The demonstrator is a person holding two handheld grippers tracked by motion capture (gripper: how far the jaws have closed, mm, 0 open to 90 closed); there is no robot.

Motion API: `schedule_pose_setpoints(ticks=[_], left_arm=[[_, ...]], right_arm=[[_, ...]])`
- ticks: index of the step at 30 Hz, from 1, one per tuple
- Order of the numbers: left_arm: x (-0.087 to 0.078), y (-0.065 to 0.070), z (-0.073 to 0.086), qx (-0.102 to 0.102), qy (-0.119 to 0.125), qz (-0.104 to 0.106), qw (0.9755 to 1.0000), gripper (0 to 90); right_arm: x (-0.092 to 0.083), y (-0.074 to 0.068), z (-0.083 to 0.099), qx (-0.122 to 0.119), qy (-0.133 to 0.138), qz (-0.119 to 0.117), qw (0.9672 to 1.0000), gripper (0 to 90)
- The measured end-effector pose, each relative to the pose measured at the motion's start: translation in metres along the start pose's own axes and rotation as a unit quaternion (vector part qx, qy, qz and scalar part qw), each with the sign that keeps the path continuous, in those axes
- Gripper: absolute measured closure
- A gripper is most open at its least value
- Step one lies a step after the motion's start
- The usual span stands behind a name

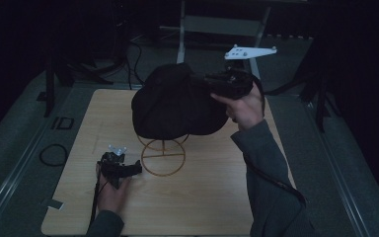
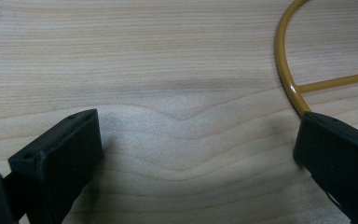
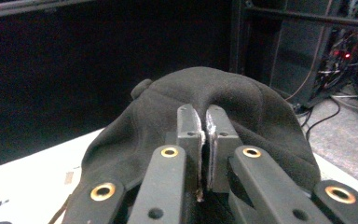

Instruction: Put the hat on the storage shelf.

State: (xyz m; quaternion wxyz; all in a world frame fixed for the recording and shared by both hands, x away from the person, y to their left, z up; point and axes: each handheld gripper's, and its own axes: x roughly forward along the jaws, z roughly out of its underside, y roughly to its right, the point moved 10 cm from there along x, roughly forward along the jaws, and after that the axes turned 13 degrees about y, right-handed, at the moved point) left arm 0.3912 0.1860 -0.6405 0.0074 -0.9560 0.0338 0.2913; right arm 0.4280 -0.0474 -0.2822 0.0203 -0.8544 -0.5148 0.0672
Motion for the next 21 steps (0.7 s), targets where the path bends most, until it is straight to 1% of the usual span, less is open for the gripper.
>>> schedule_pose_setpoints(ticks=[5, 7, 8, 12, 13, 14, 15, 17, 20, 21], left_arm=[[0.000, 0.000, 0.000, 0.001, -0.001, 0.001, 1.0000, 0.8], [0.000, 0.000, 0.000, 0.002, -0.002, 0.000, 1.0000, 0.8], [0.000, 0.000, 0.000, 0.001, -0.001, 0.000, 1.0000, 0.8], [0.000, 0.000, 0.000, 0.001, -0.001, 0.000, 1.0000, 0.8], [0.000, 0.000, 0.000, 0.001, -0.001, 0.000, 1.0000, 0.8], [0.000, 0.000, 0.000, 0.001, -0.002, 0.001, 1.0000, 0.8], [0.000, 0.000, 0.000, 0.001, -0.002, 0.001, 1.0000, 0.8], [0.000, 0.000, 0.000, 0.001, -0.002, 0.001, 1.0000, 0.8], [0.000, 0.000, 0.000, -0.002, 0.000, 0.000, 1.0000, 0.8], [0.000, 0.000, 0.000, 0.001, -0.003, 0.002, 1.0000, 0.8]], right_arm=[[0.008, -0.003, 0.017, 0.003, -0.018, -0.008, 0.9998, 86.4], [0.011, -0.003, 0.025, -0.004, -0.027, -0.007, 0.9996, 86.3], [0.013, -0.003, 0.029, -0.006, -0.032, -0.005, 0.9995, 86.3], [0.017, 0.000, 0.042, 0.002, -0.044, -0.004, 0.9990, 86.3], [0.017, 0.000, 0.042, 0.002, -0.044, -0.004, 0.9990, 86.3], [0.018, 0.000, 0.046, 0.002, -0.049, -0.004, 0.9988, 86.2], [0.019, 0.001, 0.053, 0.001, -0.058, -0.004, 0.9983, 86.2], [0.020, 0.002, 0.060, -0.002, -0.066, -0.001, 0.9978, 86.2], [0.021, 0.003, 0.064, 0.001, -0.069, -0.001, 0.9976, 86.2], [0.021, 0.004, 0.069, 0.002, -0.075, -0.003, 0.9972, 86.2]])
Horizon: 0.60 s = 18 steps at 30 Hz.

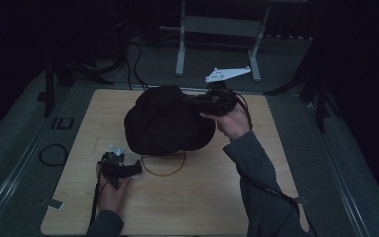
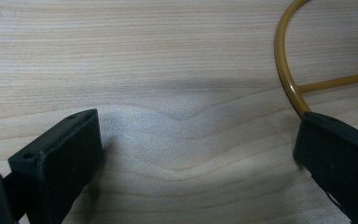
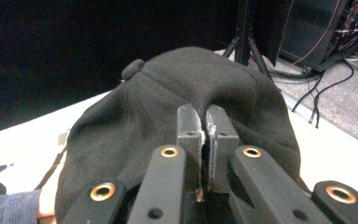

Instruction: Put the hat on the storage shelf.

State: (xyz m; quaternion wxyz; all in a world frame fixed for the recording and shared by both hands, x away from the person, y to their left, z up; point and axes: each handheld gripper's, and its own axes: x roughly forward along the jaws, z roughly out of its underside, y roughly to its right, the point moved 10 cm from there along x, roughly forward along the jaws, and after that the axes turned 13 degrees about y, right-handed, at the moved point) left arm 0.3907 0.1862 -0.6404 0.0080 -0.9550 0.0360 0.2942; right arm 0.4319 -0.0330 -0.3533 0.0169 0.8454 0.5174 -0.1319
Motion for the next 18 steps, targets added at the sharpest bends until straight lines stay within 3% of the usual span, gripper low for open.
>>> schedule_pose_setpoints(ticks=[18], left_arm=[[0.000, 0.000, 0.000, 0.001, 0.001, -0.001, 1.0000, 0.8]], right_arm=[[0.011, 0.003, 0.030, -0.017, -0.063, 0.005, 0.9979, 85.0]])
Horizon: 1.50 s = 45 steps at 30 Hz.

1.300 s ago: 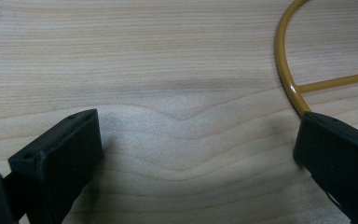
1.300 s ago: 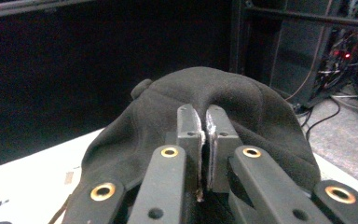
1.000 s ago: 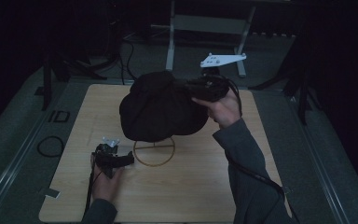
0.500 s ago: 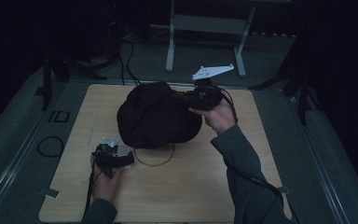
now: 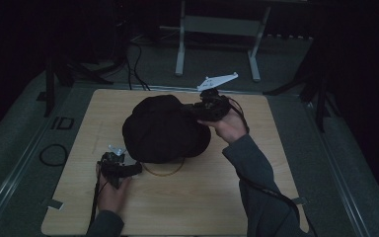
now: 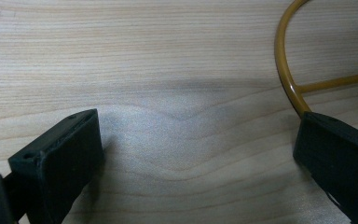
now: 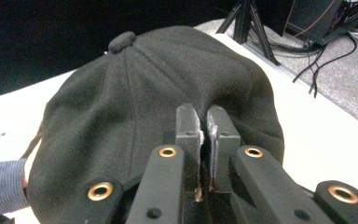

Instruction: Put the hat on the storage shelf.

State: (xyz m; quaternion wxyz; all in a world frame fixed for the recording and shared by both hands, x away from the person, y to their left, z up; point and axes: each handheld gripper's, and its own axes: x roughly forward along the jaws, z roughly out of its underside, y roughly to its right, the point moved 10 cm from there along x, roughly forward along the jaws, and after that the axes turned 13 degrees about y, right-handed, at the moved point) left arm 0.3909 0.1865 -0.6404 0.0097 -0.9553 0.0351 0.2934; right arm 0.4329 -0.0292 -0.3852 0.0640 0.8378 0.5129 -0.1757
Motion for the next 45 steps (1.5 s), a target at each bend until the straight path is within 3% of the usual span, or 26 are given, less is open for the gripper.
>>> schedule_pose_setpoints(ticks=[13, 21, 29, 31, 41, 45], left_arm=[[0.000, 0.000, 0.000, 0.000, 0.000, 0.000, 1.0000, 0.8], [0.000, 0.000, 0.000, 0.000, 0.000, 0.000, 1.0000, 0.8], [0.000, 0.000, 0.000, 0.000, 0.000, 0.000, 1.0000, 0.8], [0.000, 0.000, 0.000, 0.000, 0.000, 0.000, 1.0000, 0.8], [0.000, 0.000, 0.000, 0.000, 0.000, 0.000, 1.0000, 0.8], [0.000, 0.000, 0.000, 0.000, 0.000, 0.000, 1.0000, 0.8]], right_arm=[[0.002, -0.003, 0.010, -0.009, -0.027, -0.008, 0.9996, 79.4], [0.005, -0.006, 0.012, -0.009, -0.034, -0.017, 0.9992, 64.4], [0.003, -0.007, 0.017, -0.026, -0.061, -0.015, 0.9977, 49.1], [0.002, -0.006, 0.020, -0.029, -0.072, -0.013, 0.9969, 41.3], [-0.004, 0.002, 0.032, -0.013, -0.088, 0.000, 0.9961, 21.5], [-0.008, 0.005, 0.038, -0.007, -0.099, 0.003, 0.9951, 19.4]])
